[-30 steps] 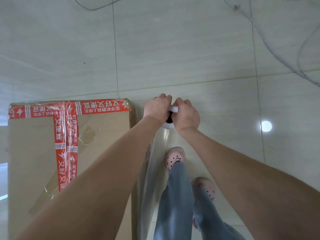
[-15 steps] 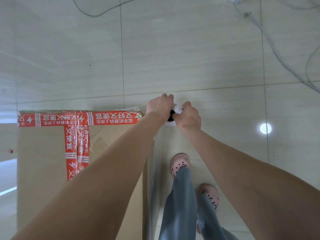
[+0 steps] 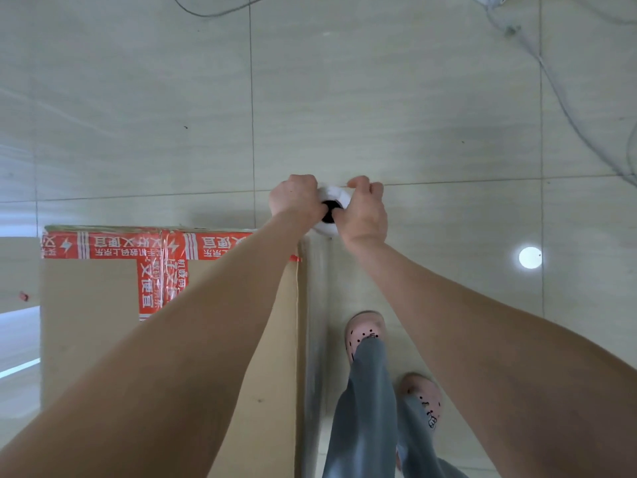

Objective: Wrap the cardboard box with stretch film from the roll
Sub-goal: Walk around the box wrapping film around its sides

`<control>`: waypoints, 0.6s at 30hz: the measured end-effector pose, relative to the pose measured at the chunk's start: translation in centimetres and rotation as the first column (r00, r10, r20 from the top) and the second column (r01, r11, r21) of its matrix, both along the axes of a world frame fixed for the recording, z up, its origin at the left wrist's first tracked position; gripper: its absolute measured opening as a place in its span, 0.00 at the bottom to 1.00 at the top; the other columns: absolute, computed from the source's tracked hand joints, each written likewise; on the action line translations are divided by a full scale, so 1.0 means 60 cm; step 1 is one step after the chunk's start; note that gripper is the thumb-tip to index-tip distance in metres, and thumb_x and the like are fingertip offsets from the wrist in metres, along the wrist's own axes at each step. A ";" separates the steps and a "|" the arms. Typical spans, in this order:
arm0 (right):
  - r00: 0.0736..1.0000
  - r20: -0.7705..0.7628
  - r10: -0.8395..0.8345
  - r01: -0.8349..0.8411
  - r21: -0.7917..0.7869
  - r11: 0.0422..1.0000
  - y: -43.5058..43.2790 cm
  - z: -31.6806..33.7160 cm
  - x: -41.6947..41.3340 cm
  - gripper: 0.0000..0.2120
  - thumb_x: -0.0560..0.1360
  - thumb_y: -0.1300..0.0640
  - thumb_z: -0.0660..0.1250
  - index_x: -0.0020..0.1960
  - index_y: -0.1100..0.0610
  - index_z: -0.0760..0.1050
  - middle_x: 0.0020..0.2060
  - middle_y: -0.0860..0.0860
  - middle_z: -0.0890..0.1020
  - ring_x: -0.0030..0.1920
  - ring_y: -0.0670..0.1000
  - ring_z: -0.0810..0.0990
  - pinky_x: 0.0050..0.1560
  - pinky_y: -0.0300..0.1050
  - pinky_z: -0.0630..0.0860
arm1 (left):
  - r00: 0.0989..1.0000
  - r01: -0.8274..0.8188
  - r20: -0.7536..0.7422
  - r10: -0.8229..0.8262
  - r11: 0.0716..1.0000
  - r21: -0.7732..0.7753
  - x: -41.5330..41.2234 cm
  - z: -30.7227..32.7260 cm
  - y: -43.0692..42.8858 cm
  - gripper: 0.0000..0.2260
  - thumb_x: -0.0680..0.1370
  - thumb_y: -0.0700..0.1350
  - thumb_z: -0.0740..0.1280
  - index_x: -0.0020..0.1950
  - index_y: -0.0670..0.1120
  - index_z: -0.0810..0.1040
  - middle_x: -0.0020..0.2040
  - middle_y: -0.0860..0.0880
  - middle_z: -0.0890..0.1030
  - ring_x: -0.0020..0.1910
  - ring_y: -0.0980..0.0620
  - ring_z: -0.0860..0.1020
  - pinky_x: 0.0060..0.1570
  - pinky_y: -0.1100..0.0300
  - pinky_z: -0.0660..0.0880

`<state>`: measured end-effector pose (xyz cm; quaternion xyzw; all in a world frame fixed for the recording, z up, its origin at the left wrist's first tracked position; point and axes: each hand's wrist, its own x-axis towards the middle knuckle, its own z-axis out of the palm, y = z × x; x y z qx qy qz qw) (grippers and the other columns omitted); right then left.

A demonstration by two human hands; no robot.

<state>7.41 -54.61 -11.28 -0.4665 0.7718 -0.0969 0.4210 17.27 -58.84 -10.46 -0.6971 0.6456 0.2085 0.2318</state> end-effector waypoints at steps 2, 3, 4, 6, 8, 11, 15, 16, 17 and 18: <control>0.998 0.045 -0.033 0.028 0.112 0.993 -0.010 -0.003 0.015 0.21 0.73 0.55 0.68 0.64 0.56 0.67 0.60 0.55 0.70 0.53 0.58 0.77 0.43 0.44 0.68 | 0.997 -0.078 0.013 0.077 0.997 0.029 0.022 0.001 -0.007 0.09 0.72 0.51 0.67 0.45 0.48 0.71 0.38 0.50 0.71 0.38 0.48 0.72 0.29 0.62 0.63; 0.998 0.055 -0.038 0.030 0.145 0.989 -0.014 -0.005 0.022 0.21 0.73 0.54 0.68 0.63 0.56 0.67 0.58 0.55 0.71 0.53 0.58 0.78 0.43 0.44 0.67 | 0.994 -0.106 0.018 0.106 0.993 0.048 0.031 0.002 -0.009 0.09 0.72 0.52 0.67 0.45 0.48 0.71 0.37 0.50 0.71 0.38 0.48 0.73 0.28 0.63 0.62; 0.998 0.055 -0.038 0.029 0.163 0.986 -0.018 -0.007 0.029 0.20 0.73 0.54 0.69 0.61 0.56 0.67 0.57 0.55 0.72 0.53 0.58 0.77 0.42 0.44 0.67 | 0.992 -0.123 0.020 0.122 0.990 0.068 0.039 0.004 -0.012 0.09 0.72 0.52 0.67 0.44 0.48 0.71 0.36 0.50 0.71 0.37 0.48 0.73 0.28 0.63 0.62; 0.999 0.032 -0.025 0.018 0.190 0.982 -0.026 -0.005 0.039 0.18 0.72 0.54 0.68 0.59 0.56 0.67 0.54 0.55 0.73 0.51 0.59 0.77 0.42 0.45 0.67 | 0.992 -0.129 0.006 0.129 0.986 0.105 0.051 0.007 -0.016 0.09 0.73 0.50 0.67 0.46 0.47 0.72 0.37 0.50 0.73 0.39 0.48 0.74 0.29 0.63 0.64; 1.000 0.017 0.004 -0.008 0.202 0.979 -0.030 -0.003 0.047 0.16 0.73 0.55 0.67 0.58 0.54 0.68 0.53 0.55 0.73 0.50 0.59 0.77 0.41 0.45 0.67 | 0.995 -0.080 -0.054 0.086 0.991 0.103 0.054 0.008 -0.020 0.12 0.74 0.46 0.67 0.56 0.45 0.72 0.45 0.48 0.75 0.46 0.46 0.77 0.35 0.59 0.68; 0.998 0.000 0.070 -0.069 0.173 0.983 -0.037 -0.003 0.057 0.15 0.73 0.56 0.65 0.59 0.53 0.69 0.53 0.55 0.73 0.49 0.59 0.78 0.41 0.45 0.67 | 0.987 0.101 -0.137 -0.089 0.992 0.081 0.050 0.003 -0.025 0.19 0.75 0.41 0.65 0.65 0.46 0.69 0.57 0.47 0.75 0.55 0.44 0.77 0.42 0.56 0.71; 0.982 -0.064 0.180 -0.174 0.096 0.980 -0.056 -0.008 0.063 0.12 0.73 0.59 0.64 0.56 0.53 0.72 0.51 0.54 0.76 0.49 0.57 0.78 0.40 0.45 0.66 | 0.980 0.165 -0.125 -0.157 0.985 0.054 0.054 -0.006 -0.039 0.17 0.74 0.41 0.66 0.62 0.48 0.72 0.56 0.47 0.74 0.54 0.44 0.77 0.40 0.57 0.70; 0.976 -0.080 0.203 -0.197 0.076 0.977 -0.063 -0.010 0.063 0.11 0.73 0.60 0.63 0.55 0.53 0.73 0.50 0.53 0.77 0.49 0.57 0.78 0.40 0.44 0.66 | 0.982 0.146 -0.123 -0.140 0.988 0.044 0.057 -0.006 -0.044 0.16 0.73 0.41 0.66 0.60 0.47 0.73 0.56 0.46 0.74 0.53 0.44 0.77 0.40 0.56 0.69; 0.968 -0.095 0.234 -0.230 0.058 0.972 -0.070 -0.011 0.063 0.11 0.72 0.60 0.63 0.54 0.53 0.73 0.50 0.52 0.77 0.50 0.57 0.78 0.40 0.44 0.66 | 0.984 0.127 -0.128 -0.122 0.991 0.037 0.061 -0.008 -0.049 0.14 0.73 0.41 0.65 0.59 0.47 0.73 0.55 0.46 0.74 0.52 0.43 0.77 0.39 0.56 0.68; 0.957 -0.105 0.272 -0.269 0.045 0.962 -0.077 -0.011 0.066 0.11 0.72 0.61 0.63 0.54 0.53 0.74 0.50 0.52 0.78 0.50 0.57 0.78 0.40 0.44 0.66 | 0.986 0.106 -0.136 -0.100 0.994 0.033 0.067 -0.009 -0.052 0.13 0.74 0.41 0.65 0.57 0.46 0.73 0.53 0.45 0.75 0.51 0.43 0.77 0.38 0.56 0.68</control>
